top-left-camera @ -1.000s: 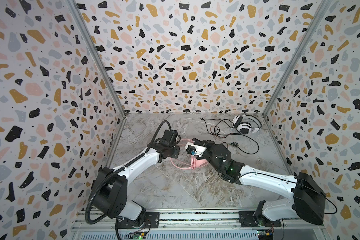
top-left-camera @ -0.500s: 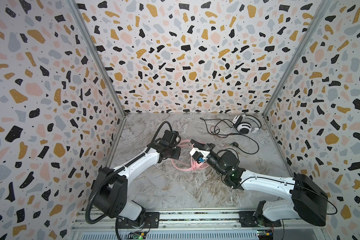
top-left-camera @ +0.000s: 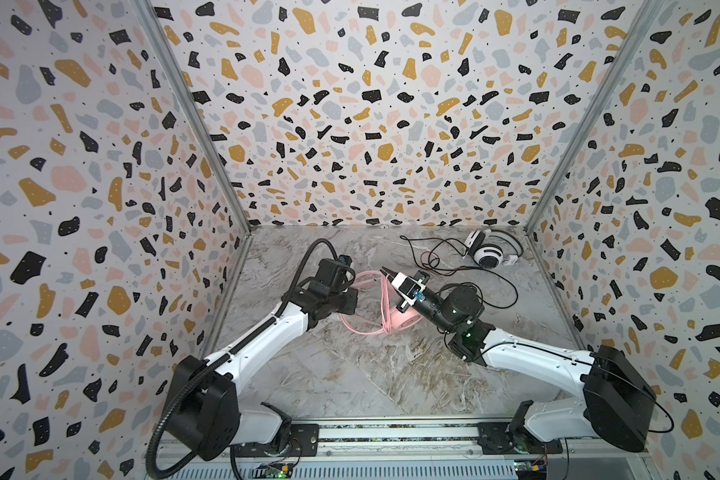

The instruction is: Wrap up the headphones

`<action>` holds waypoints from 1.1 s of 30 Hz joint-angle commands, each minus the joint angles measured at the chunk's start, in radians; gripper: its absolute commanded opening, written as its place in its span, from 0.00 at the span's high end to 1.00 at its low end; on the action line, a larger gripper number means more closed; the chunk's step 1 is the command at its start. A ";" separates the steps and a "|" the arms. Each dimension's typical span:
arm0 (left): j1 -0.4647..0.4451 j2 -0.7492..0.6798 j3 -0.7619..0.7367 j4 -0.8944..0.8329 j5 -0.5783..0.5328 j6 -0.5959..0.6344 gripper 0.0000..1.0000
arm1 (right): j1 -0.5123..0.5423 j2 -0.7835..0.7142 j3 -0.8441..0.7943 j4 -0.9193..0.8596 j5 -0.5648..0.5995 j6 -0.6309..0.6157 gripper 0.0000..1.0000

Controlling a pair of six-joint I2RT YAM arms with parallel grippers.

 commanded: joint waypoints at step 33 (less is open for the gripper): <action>-0.050 0.079 -0.021 -0.075 -0.039 0.102 1.00 | -0.157 0.085 0.315 -0.035 -0.115 0.058 1.00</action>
